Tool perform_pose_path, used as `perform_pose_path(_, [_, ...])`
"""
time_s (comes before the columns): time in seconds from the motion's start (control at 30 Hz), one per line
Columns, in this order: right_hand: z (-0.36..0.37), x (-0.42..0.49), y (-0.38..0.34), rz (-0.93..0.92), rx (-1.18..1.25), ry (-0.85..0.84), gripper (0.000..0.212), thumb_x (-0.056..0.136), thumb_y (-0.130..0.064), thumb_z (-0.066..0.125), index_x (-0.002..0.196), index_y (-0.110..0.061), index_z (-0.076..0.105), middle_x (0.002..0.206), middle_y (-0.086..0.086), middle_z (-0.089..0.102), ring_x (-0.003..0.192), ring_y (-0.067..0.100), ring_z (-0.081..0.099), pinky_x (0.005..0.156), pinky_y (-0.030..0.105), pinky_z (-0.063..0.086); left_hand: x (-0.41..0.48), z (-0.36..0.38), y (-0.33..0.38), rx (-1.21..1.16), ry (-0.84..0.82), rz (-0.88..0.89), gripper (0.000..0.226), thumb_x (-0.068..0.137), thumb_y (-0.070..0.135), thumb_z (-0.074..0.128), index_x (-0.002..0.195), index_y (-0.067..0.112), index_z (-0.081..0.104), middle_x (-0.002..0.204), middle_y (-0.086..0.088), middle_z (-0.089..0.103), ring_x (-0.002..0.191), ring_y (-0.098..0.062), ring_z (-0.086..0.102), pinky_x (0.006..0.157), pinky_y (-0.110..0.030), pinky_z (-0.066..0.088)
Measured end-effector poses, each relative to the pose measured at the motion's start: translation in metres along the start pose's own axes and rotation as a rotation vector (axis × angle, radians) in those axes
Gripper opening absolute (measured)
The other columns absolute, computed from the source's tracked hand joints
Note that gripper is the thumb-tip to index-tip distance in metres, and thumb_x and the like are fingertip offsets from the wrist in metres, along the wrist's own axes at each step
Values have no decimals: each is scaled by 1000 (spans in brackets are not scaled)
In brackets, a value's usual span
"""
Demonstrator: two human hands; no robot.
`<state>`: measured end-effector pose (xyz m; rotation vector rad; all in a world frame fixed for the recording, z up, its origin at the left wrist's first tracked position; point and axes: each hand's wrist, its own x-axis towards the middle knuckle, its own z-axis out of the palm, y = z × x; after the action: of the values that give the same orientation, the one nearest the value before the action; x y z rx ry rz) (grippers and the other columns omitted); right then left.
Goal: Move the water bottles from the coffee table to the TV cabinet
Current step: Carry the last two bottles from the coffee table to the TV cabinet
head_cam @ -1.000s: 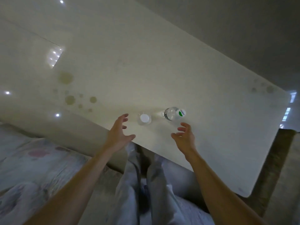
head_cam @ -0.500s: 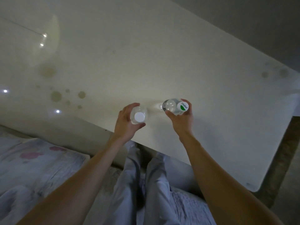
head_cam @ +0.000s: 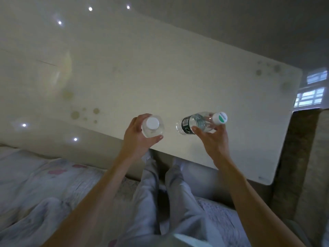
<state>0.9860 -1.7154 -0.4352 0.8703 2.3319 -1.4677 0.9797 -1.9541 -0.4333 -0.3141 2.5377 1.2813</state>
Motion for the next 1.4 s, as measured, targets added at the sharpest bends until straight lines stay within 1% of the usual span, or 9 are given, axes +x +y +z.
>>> perform_pose_path(0.17, [-74,-36,-15,-90,-33,-18,64,68,-34,83,123,-27,51,115,-7,64,87,13,67,67,14,49,-50,-8,68,-33,3,59,71,60,22,89,122,19,55,122,1,61,112,-20,58,93,-42,50])
perform_pose_path(0.33, [-150,-76,4,-76,-48,106,69,69,-36,82,127,-28,47,124,-2,59,97,16,64,72,18,50,-92,-2,121,39,-22,135,71,59,31,89,121,23,55,119,6,63,106,-15,61,88,-35,53])
perform_pose_path(0.5, [-196,-114,32,22,-25,274,72,64,-39,84,127,-29,50,118,-1,60,93,10,64,77,30,58,-105,14,163,64,-273,216,67,61,36,87,120,28,55,114,12,64,103,-12,61,89,-31,52])
perform_pose_path(0.63, [-211,-153,51,67,21,399,63,67,-33,84,122,-24,53,114,0,63,98,14,64,73,12,52,-105,25,193,113,-445,371,71,61,39,87,122,30,51,114,14,62,101,-6,58,87,-19,47])
perform_pose_path(0.7, [-214,-173,57,88,62,471,57,71,-28,83,120,-21,55,109,-1,66,97,14,64,70,7,49,-103,29,205,138,-508,466,70,61,42,86,120,31,50,114,15,61,101,-6,59,88,-24,49])
perform_pose_path(0.77, [-217,-190,63,85,85,517,54,72,-29,82,118,-22,56,107,-3,67,96,11,65,75,16,54,-101,33,215,157,-577,542,67,62,43,85,118,30,51,113,15,62,102,-8,60,89,-31,51])
perform_pose_path(0.87, [-224,-212,69,92,162,595,51,72,-35,81,116,-27,55,108,-6,68,97,11,67,83,35,58,-101,42,230,205,-638,613,66,63,42,84,118,28,52,113,13,62,100,-11,59,88,-33,51])
perform_pose_path(1.1, [-262,-246,85,86,222,757,47,64,-61,72,102,-61,45,118,1,59,99,20,66,82,35,58,-126,85,273,338,-788,664,67,63,45,83,119,25,52,111,7,61,97,-16,57,86,-33,49])
perform_pose_path(1.4, [-359,-258,160,67,252,812,64,64,-62,73,118,-33,54,116,1,62,105,19,63,82,40,59,-198,196,342,382,-887,700,67,64,44,83,120,27,50,110,7,59,97,-17,57,82,-30,50])
